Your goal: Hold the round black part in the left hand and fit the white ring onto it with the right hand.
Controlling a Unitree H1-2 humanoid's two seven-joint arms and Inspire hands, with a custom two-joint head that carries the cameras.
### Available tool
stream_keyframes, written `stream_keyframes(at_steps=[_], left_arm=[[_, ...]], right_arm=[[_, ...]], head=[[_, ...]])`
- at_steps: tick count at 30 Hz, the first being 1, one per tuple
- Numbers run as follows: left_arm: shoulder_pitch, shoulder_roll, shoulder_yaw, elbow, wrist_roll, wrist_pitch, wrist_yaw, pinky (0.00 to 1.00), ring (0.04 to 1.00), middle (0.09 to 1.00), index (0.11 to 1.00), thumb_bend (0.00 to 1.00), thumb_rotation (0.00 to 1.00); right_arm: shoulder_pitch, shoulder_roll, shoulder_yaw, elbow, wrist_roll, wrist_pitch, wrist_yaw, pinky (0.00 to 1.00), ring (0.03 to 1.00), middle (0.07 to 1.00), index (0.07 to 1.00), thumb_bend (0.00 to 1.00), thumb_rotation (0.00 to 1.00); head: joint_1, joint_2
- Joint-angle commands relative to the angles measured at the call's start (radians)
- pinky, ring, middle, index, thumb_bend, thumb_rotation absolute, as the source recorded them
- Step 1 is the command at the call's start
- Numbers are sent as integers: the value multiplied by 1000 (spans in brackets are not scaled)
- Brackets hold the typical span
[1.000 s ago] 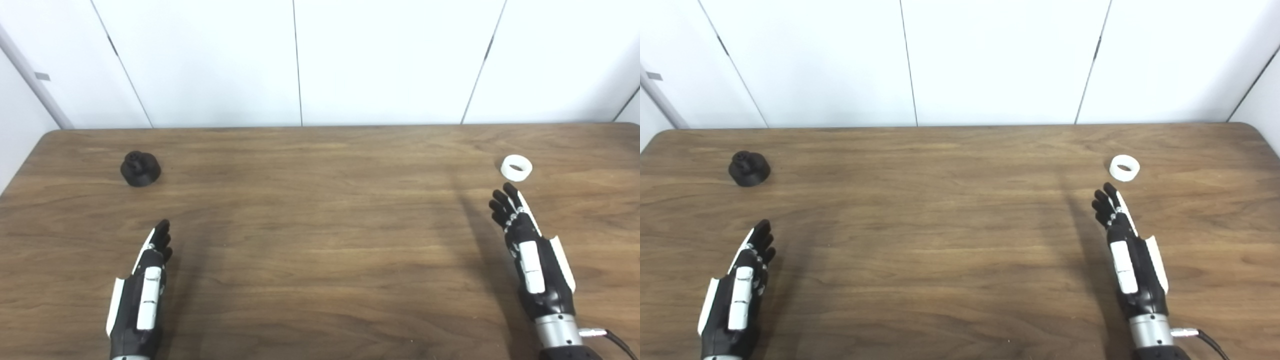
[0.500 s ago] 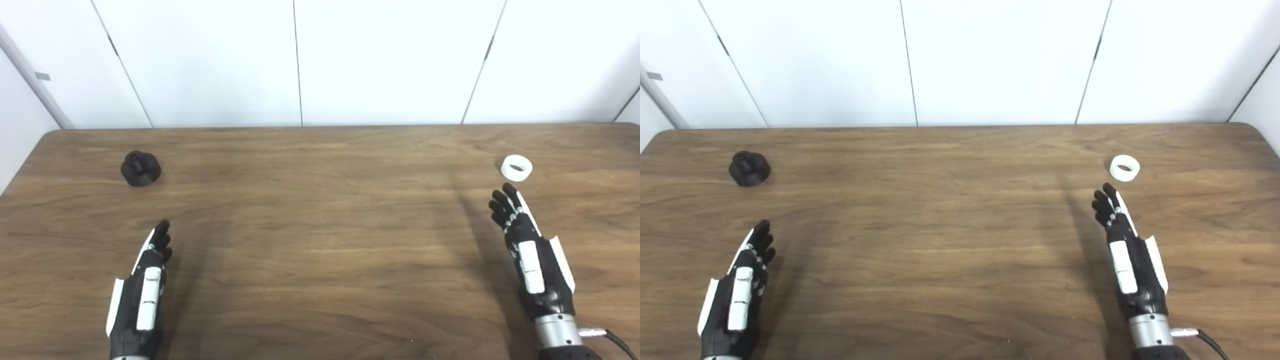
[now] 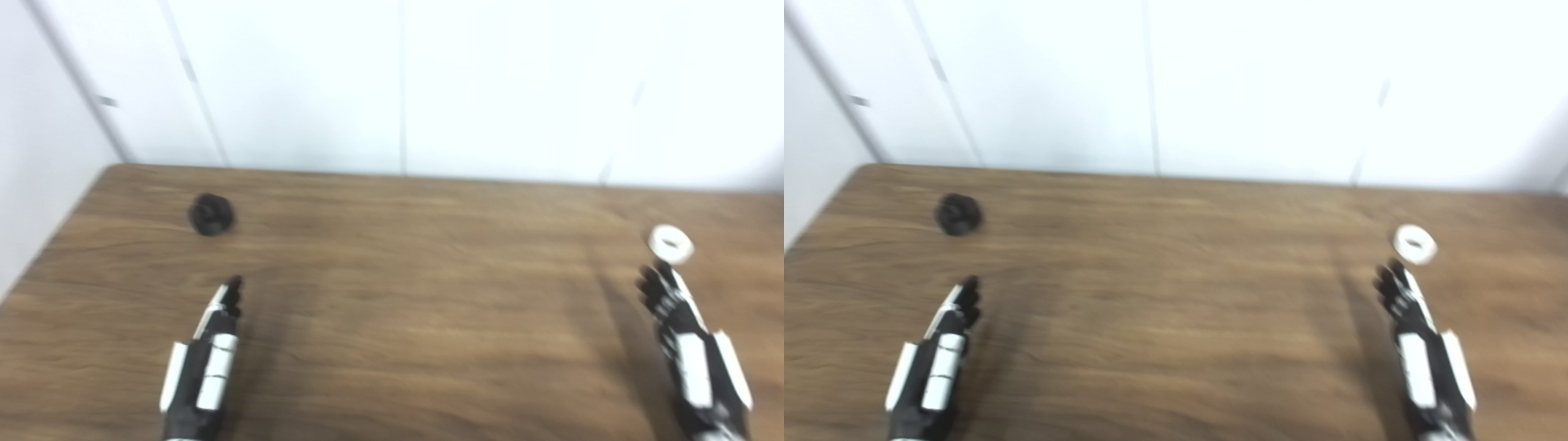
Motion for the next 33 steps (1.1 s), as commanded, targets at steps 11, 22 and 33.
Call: stream_keyframes(at_steps=[11, 22, 33], left_arm=[[2, -59, -39, 71, 69, -43, 49, 1000, 996, 968, 931, 508, 799], [1, -72, -47, 66, 127, -32, 98, 1000, 988, 955, 914, 539, 745], [-56, -4, 20, -49, 202, 80, 155, 933, 946, 923, 897, 789, 527]], right_arm=[[22, -5, 3, 147, -11, -68, -3, 997, 974, 975, 984, 492, 1000], [16, -7, -4, 161, -47, -76, -23, 980, 936, 950, 955, 426, 1000], [9, -11, 8, 172, 22, -89, 29, 1000, 995, 994, 997, 457, 1000]], head=[[66, -64], [47, -59], [41, -55]])
